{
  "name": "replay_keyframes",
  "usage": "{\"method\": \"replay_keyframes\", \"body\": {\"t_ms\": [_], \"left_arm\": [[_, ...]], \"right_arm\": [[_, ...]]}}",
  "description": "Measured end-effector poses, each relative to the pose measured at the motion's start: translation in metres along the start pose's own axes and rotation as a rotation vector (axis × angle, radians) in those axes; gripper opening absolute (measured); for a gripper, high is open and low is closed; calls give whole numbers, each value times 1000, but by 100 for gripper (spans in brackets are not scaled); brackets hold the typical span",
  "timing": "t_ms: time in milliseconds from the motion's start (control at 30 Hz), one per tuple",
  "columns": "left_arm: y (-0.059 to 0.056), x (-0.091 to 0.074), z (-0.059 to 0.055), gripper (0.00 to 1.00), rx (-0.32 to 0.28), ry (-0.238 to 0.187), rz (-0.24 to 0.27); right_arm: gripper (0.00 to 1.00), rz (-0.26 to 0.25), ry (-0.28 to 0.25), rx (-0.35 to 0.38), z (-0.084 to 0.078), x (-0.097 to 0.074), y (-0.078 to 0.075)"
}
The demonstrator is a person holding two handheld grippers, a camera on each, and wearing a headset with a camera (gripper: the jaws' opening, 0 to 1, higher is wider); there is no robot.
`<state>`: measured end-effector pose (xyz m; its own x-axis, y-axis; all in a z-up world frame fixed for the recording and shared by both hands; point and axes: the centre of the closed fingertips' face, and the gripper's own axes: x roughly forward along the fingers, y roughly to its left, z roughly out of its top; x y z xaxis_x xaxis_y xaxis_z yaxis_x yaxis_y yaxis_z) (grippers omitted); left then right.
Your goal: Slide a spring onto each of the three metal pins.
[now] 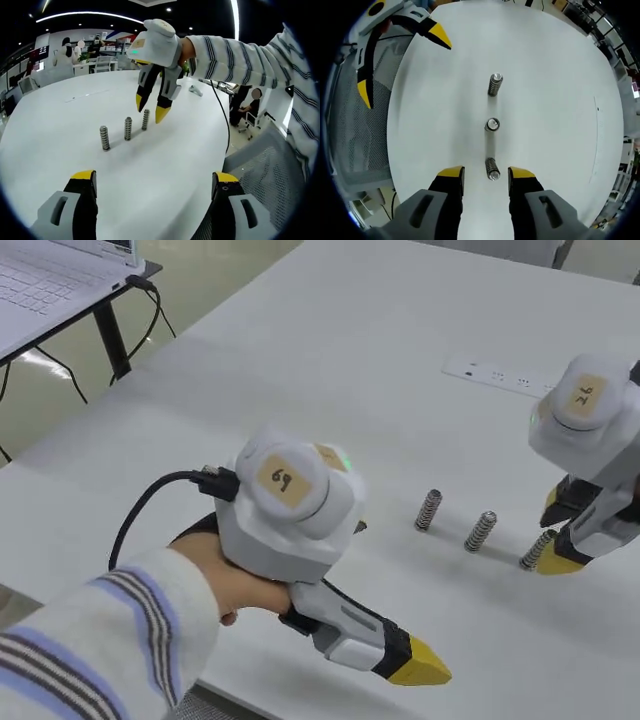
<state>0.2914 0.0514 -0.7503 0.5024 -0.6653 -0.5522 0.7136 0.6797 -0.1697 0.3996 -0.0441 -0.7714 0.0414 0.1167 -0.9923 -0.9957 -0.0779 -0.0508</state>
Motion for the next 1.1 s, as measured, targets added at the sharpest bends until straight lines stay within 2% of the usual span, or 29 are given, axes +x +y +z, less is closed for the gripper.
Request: {"method": "replay_keyframes", "body": {"t_ms": [367, 567, 733, 867, 1000, 1100], "left_arm": [[1, -1, -3, 93, -5, 3, -5], [1, -1, -3, 93, -9, 3, -13], [-3, -2, -4, 93, -13, 14, -35], [-5, -2, -5, 94, -6, 22, -46], [-5, -2, -5, 93, -3, 25, -50], [-5, -4, -4, 93, -7, 24, -53]], "right_arm": [[40, -43, -67, 31, 8, -22, 10], [51, -78, -100, 62, 7, -31, 12], [51, -76, -188, 129, 10, -39, 16], [53, -64, -230, 167, 8, -42, 23], [56, -83, -289, 186, 8, -44, 29], [58, -94, -348, 229, 10, -45, 34]]}}
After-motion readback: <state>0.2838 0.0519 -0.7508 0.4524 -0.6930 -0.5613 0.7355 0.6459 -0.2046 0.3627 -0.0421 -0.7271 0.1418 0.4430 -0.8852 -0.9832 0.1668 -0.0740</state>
